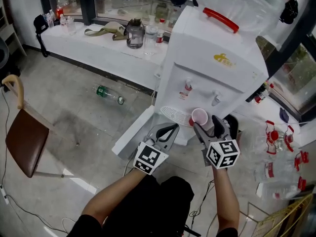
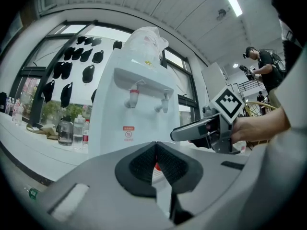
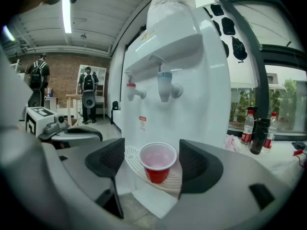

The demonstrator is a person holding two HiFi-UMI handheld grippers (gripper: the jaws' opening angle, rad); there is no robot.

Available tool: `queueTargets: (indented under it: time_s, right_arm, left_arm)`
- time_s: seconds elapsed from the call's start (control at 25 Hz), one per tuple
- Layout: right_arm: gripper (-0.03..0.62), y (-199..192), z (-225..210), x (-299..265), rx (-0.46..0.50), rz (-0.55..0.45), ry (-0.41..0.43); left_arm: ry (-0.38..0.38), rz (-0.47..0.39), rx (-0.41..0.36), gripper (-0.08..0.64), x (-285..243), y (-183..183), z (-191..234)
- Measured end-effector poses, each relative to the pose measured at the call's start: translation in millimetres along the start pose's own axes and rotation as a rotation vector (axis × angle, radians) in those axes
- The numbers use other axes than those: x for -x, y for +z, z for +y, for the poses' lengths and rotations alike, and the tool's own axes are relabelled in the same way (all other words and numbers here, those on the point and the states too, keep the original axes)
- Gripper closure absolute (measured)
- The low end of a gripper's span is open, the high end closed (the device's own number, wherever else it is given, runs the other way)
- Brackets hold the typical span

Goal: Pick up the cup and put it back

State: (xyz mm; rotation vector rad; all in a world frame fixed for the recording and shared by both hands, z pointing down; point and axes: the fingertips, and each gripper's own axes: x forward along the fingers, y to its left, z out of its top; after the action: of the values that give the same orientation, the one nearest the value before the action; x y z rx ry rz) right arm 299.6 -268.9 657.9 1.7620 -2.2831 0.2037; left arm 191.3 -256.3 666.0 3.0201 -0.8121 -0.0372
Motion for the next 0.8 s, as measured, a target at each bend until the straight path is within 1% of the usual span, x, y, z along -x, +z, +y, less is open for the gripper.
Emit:
queueTargets:
  time_s: [0.04,0.12,0.16,0.2,0.28,0.36,0.4,0.48,0.56,0.72,0.8]
  right_arm:
    - [0.266,1.5,0.8,4.7,-0.017,-0.017,-0.018]
    - [0.399,7.7,-1.4,12.8,-0.054,-0.056,-0.061]
    - [0.442,11.1,-4.4,16.8,-0.071,-0.066,-0.085]
    - [0.457,14.0,-7.9,20.5,-0.086,-0.065,-0.106]
    - [0.497,17.7,-11.6,27.3,-0.127,-0.033,-0.131]
    - [0.530,20.2,-7.2,34.2,-0.189,0.022,-0.126]
    - [0.556,23.3,-2.8,38.4,-0.224,0.047,-0.115]
    - [0.582,36.3,6.2,49.5,-0.288,0.084,-0.097]
    - [0.592,56.2,16.4,63.6,-0.323,0.106,-0.089]
    - [0.595,94.4,52.6,108.4,-0.295,0.184,-0.068]
    - [0.595,123.8,65.3,135.4,-0.296,0.206,-0.057]
  left_arm:
    - [0.004,0.002,0.011,0.554,-0.4,-0.9,1.2]
    - [0.010,0.017,0.025,0.554,-2.5,-1.8,3.0]
    - [0.011,0.028,0.031,0.554,-3.8,-0.2,3.3]
    - [0.013,0.040,0.039,0.554,-4.8,3.5,3.3]
    - [0.016,0.069,0.054,0.554,-3.2,17.1,1.7]
    - [0.017,0.107,0.066,0.554,4.7,36.0,-2.4]
    - [0.017,0.126,0.074,0.554,10.1,46.5,-5.2]
    - [0.020,0.159,0.094,0.554,21.8,69.6,-11.7]
    - [0.031,0.182,0.112,0.554,34.3,97.2,-18.7]
    - [0.069,0.229,0.160,0.554,66.5,158.4,-45.4]
    - [0.083,0.237,0.173,0.554,75.8,199.8,-60.1]
